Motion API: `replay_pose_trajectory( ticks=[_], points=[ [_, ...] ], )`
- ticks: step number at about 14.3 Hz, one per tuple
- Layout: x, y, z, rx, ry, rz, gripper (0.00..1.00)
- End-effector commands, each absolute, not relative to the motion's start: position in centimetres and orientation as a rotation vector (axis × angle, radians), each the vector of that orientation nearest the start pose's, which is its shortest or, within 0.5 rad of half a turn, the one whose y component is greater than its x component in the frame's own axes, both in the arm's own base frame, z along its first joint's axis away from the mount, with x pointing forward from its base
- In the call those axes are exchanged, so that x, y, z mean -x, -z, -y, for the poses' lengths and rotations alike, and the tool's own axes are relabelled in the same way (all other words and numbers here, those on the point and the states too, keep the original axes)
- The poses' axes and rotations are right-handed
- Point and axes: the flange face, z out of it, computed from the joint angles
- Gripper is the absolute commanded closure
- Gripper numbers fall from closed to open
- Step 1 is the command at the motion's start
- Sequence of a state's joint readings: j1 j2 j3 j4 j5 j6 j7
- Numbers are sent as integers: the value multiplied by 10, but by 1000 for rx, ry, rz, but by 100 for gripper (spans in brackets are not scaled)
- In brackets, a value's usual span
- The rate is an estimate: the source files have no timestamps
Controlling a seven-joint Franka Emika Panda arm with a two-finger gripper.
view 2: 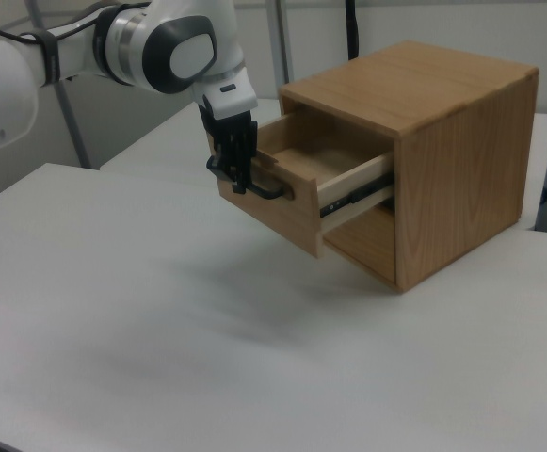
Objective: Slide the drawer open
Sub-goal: 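Pull the handle straight out, sliding the upper drawer out of the cabinet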
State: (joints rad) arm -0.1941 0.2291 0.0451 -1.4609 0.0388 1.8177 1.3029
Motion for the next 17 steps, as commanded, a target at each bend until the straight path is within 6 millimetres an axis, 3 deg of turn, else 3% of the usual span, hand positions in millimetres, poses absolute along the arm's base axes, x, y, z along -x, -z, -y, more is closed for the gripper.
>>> replay_pose_trajectory(
  ticks=[1,5,9,10,11,12,13,17],
  points=[
    [-611,-561,40,2539,45,-1693,97],
    [-602,-560,27,2556,33,-1679,97],
    [-601,-555,26,2561,14,-1685,87],
    [-601,-555,26,2559,16,-1686,73],
    [-601,-555,26,2560,16,-1684,40],
    [-601,-556,26,2559,23,-1683,14],
    [-601,-557,27,2556,23,-1689,1],
    [-596,-571,26,2571,43,-1672,0]
  ],
)
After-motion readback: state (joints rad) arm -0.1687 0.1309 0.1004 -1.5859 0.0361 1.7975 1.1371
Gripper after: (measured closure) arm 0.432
